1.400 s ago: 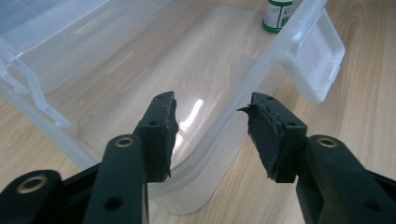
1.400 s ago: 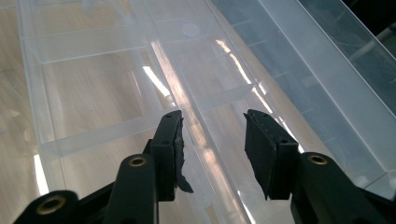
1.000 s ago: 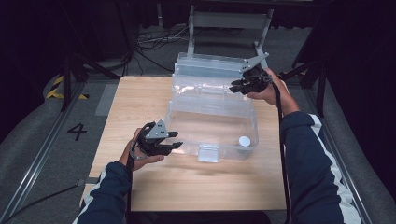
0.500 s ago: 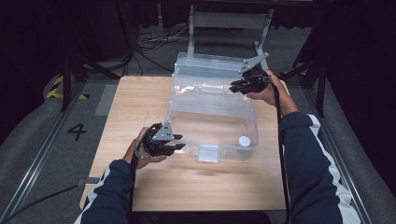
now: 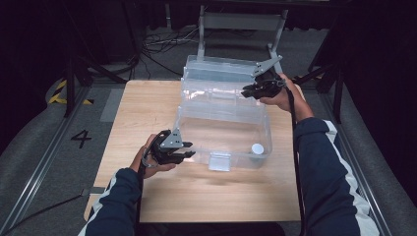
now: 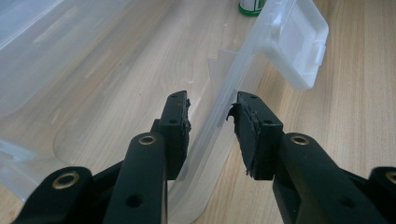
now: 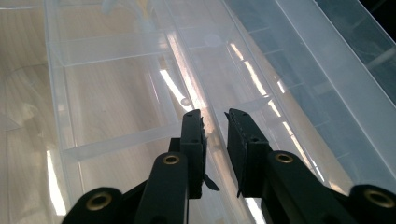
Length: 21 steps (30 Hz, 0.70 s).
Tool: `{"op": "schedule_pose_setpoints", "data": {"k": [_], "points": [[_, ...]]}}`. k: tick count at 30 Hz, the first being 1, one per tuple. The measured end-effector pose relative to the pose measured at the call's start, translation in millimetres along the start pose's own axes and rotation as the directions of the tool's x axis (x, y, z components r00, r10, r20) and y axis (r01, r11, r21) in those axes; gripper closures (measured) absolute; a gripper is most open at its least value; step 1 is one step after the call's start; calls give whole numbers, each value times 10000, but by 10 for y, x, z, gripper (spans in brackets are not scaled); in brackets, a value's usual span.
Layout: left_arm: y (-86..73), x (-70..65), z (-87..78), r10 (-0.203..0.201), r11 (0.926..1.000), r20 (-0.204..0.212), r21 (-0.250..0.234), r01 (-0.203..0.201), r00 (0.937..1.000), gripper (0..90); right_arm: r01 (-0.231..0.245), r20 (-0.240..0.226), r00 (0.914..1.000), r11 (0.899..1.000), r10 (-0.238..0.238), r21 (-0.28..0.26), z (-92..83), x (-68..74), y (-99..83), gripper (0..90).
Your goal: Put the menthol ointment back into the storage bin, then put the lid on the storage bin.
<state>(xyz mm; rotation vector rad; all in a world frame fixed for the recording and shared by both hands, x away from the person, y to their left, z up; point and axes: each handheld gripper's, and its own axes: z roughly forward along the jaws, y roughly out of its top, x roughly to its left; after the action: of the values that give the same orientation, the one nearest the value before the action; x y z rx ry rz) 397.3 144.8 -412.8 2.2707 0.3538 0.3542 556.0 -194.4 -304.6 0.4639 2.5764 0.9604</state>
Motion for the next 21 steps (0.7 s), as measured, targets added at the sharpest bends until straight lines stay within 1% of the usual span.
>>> {"op": "schedule_pose_setpoints", "data": {"k": [8, 15, 18, 19, 21], "points": [[-2, -4, 1, 16, 10000, -47, -32, -16, 10000, 655, -17, 44, 10000, 10000, 17, -1, 0, 6, 0, 773], [-6, -5, 3, 18, 10000, -49, -81, -18, 10000, 655, 150, -56, 9999, 9999, -150, 46, 4, 1, 11, 796], [-8, -2, 1, 128, 9999, -57, -65, -128, 9999, 655, 325, -265, 9991, 9995, -324, 19, -3, -10, 13, 821], [-8, -2, 1, 122, 9999, -61, -62, -122, 9999, 655, 493, -337, 9982, 9988, -492, 36, -6, -17, 16, 829], [-11, -5, 3, 100, 9999, -61, -103, -100, 9999, 655, 654, -422, 9970, 9978, -651, 52, -7, -28, 23, 839]]}}
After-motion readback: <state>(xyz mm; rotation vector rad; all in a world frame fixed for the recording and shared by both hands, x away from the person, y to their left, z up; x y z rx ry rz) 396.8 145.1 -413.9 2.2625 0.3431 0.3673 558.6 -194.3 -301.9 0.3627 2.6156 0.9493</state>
